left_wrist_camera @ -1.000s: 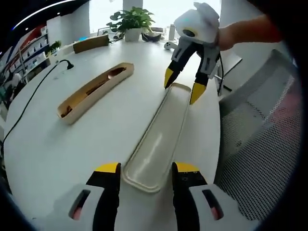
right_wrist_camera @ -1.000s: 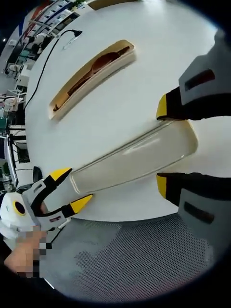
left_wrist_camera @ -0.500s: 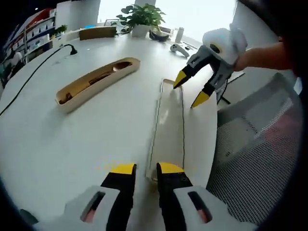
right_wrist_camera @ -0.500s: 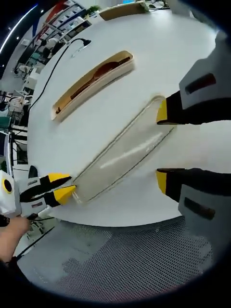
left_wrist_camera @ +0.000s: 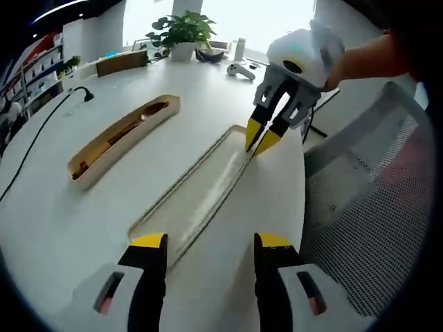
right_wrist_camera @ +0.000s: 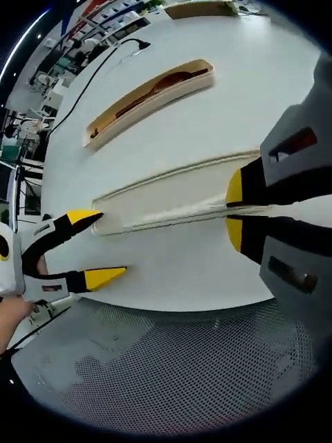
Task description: Arrange the utensils inside the cutlery case until each visible utensil rests in its matching compartment.
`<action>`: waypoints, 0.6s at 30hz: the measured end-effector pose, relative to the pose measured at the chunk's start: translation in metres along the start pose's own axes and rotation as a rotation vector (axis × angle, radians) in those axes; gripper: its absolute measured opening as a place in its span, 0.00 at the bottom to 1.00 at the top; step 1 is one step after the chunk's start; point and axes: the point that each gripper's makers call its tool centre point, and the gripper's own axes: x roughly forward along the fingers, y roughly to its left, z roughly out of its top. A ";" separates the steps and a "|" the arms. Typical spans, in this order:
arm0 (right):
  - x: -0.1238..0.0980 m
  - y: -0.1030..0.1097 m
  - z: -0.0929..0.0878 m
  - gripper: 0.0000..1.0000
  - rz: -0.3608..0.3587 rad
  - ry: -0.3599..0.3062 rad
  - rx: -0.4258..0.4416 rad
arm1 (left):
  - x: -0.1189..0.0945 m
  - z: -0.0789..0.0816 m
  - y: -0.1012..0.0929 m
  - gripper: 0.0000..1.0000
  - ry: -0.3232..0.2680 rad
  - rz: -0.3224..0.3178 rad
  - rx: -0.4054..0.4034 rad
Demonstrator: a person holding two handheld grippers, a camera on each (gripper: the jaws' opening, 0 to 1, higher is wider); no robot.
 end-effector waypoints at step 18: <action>-0.028 0.028 0.027 0.00 0.242 -0.095 0.133 | 0.001 0.013 0.014 0.30 0.037 0.065 0.155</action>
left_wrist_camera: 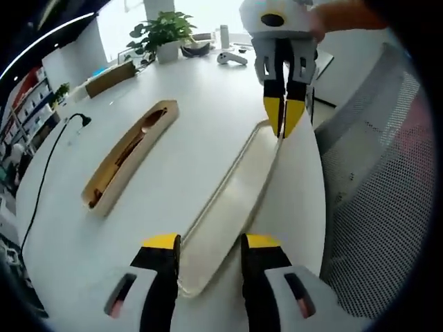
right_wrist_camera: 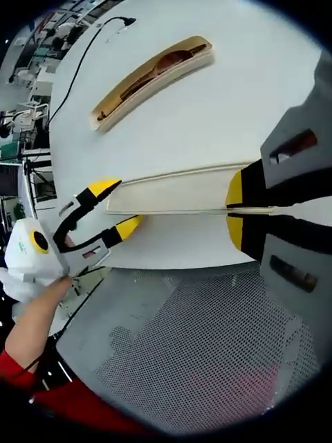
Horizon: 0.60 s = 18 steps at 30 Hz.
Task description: Arrange the utensils inside the cutlery case until each visible utensil rests in its matching compartment.
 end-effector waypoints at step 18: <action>0.003 -0.013 0.003 0.03 -0.174 0.002 -0.153 | -0.003 0.014 -0.004 0.15 -0.029 -0.115 -0.083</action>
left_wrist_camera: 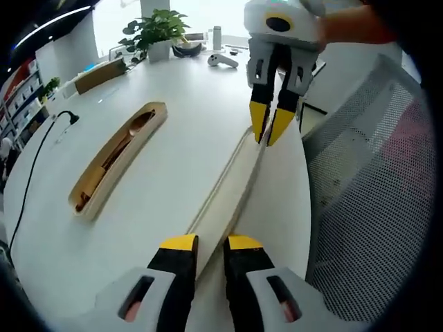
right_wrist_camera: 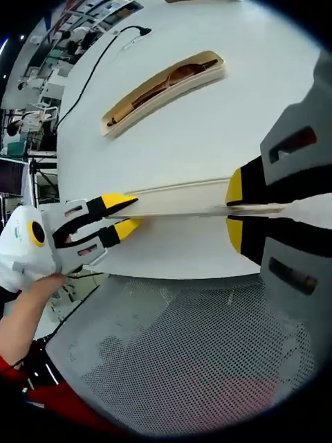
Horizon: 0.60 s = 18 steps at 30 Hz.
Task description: Arrange the utensils inside the cutlery case until each visible utensil rests in its matching compartment.
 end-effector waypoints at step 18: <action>-0.008 -0.022 -0.026 0.02 -0.003 -0.010 -0.066 | -0.012 -0.004 0.021 0.21 -0.026 0.080 -0.026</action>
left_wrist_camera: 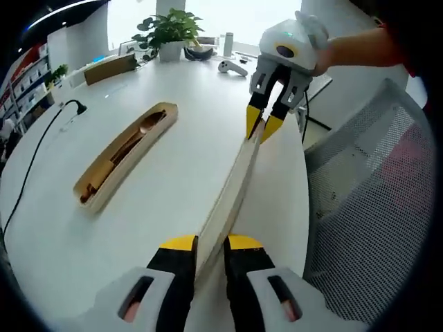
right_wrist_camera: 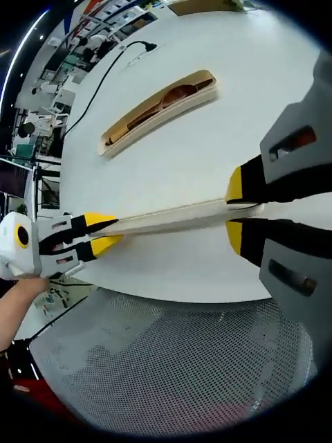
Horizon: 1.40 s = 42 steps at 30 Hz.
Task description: Arrange the utensils inside the cutlery case until each visible utensil rests in its matching compartment.
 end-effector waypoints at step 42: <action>0.001 -0.020 -0.017 0.08 -0.017 -0.069 0.216 | 0.010 -0.016 0.010 0.16 0.027 -0.089 -0.018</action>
